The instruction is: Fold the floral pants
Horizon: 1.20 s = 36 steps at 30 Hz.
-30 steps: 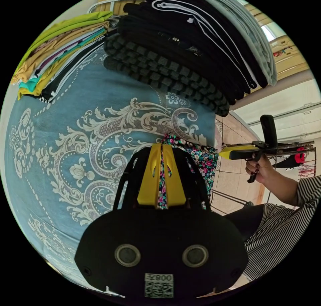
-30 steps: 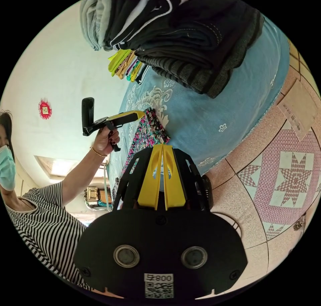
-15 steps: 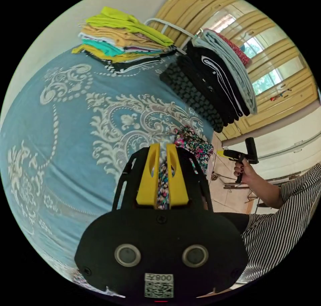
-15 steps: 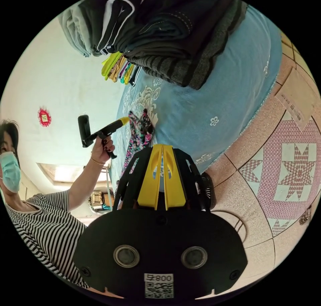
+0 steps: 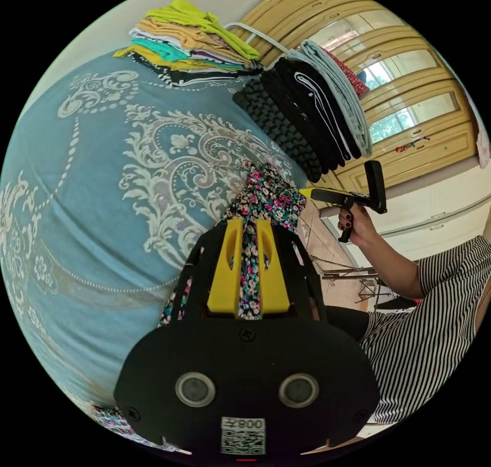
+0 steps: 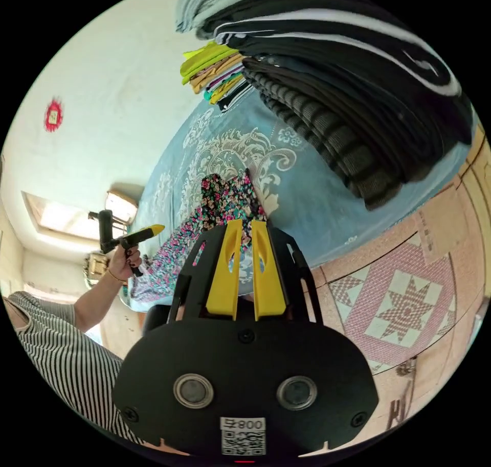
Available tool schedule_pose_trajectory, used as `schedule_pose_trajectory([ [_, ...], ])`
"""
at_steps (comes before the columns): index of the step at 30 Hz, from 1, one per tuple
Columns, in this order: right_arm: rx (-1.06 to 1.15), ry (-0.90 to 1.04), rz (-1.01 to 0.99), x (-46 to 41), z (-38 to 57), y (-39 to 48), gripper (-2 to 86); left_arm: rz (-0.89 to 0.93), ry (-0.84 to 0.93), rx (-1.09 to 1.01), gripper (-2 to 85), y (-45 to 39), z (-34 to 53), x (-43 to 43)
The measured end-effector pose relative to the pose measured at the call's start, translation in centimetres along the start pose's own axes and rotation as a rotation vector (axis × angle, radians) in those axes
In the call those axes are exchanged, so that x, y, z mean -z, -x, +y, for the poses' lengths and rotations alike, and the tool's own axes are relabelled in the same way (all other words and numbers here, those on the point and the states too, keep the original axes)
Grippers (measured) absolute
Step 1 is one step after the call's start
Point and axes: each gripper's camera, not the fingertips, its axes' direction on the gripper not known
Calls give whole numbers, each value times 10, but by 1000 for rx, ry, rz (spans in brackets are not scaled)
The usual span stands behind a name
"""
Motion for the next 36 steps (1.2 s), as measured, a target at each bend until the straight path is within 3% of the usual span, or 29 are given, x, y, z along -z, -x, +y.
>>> schedule_pose_trajectory([
  [12, 84, 58, 122, -45, -21, 45, 32, -9, 143, -86, 45, -9, -80, -44],
  [25, 90, -52, 53, -24, -5, 52, 4, -22, 122, -286, 20, -48, -59, -17],
  [30, 51, 19, 85, -57, -7, 36, 4, -92, 225, -300, 20, -48, -50, -33],
  [36, 4, 0, 32, -81, -7, 24, 6, -60, 170, -256, 14, -33, -25, -4],
])
